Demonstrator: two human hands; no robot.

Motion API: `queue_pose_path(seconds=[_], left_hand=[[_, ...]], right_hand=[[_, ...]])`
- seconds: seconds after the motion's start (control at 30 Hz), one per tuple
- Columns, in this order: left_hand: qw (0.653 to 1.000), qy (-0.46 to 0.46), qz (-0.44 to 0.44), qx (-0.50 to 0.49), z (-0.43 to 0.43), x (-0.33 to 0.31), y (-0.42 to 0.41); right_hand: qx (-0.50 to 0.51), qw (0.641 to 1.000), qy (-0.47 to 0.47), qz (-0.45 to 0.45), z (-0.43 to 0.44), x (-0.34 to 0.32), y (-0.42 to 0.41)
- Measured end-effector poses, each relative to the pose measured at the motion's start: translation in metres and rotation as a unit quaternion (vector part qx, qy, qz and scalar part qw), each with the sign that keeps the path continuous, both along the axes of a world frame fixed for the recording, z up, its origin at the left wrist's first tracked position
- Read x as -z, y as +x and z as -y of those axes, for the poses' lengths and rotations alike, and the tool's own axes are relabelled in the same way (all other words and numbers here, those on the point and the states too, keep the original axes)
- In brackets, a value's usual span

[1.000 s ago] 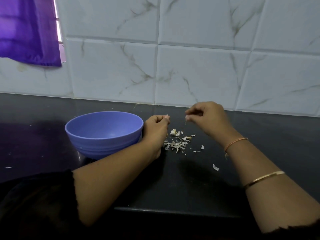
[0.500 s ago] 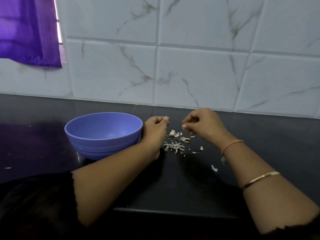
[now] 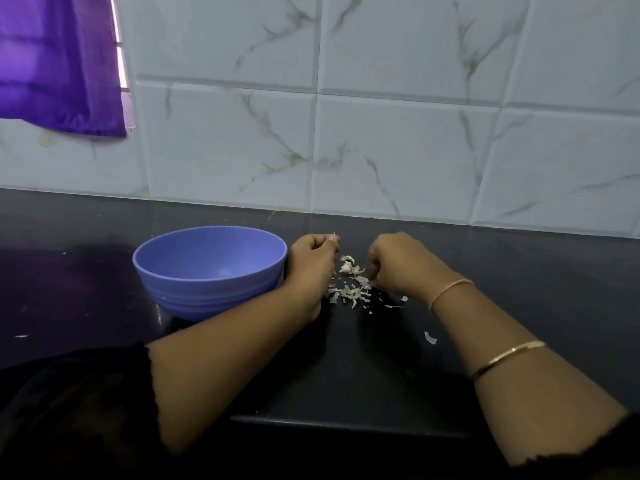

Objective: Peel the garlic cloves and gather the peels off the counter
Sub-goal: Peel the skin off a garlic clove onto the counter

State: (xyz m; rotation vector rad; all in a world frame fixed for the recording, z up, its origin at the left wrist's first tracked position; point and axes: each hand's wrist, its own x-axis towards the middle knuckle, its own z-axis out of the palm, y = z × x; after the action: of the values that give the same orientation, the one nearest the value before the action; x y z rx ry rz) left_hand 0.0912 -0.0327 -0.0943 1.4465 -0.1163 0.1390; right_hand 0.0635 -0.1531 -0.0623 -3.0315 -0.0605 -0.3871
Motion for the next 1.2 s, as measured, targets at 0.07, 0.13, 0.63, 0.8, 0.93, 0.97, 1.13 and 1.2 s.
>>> queue_pose_path(seconds=[0.07, 0.13, 0.63, 0.8, 0.93, 0.97, 1.13, 1.2], left_hand=[[1.000, -0.005, 0.000, 0.002, 0.000, 0.000, 0.000], [1.000, -0.004, 0.002, 0.005, 0.000, -0.001, 0.000], [0.993, 0.007, 0.047, 0.106, 0.001, -0.002, -0.009], [0.990, -0.010, 0.064, 0.126, 0.001, -0.004, -0.011], [0.991, -0.030, 0.074, 0.109, -0.001, -0.004, -0.010], [0.991, -0.032, 0.074, 0.105, -0.001, -0.004, -0.010], [0.992, -0.020, 0.092, 0.078, -0.002, -0.004, -0.008], [0.993, -0.015, 0.100, 0.065, -0.003, -0.004, -0.008]], right_hand=[[-0.018, 0.990, 0.136, 0.038, 0.004, 0.001, 0.002], [-0.053, 0.938, 0.337, 0.063, 0.008, -0.001, 0.000], [-0.127, 0.843, 0.517, 0.076, 0.003, -0.005, -0.009], [-0.137, 0.827, 0.540, 0.077, 0.003, -0.004, -0.009], [-0.140, 0.823, 0.545, 0.077, 0.003, -0.004, -0.008], [-0.141, 0.820, 0.549, 0.074, 0.003, -0.004, -0.007], [-0.123, 0.815, 0.562, 0.073, 0.003, -0.004, -0.005], [-0.114, 0.810, 0.570, 0.081, 0.003, -0.005, -0.004]])
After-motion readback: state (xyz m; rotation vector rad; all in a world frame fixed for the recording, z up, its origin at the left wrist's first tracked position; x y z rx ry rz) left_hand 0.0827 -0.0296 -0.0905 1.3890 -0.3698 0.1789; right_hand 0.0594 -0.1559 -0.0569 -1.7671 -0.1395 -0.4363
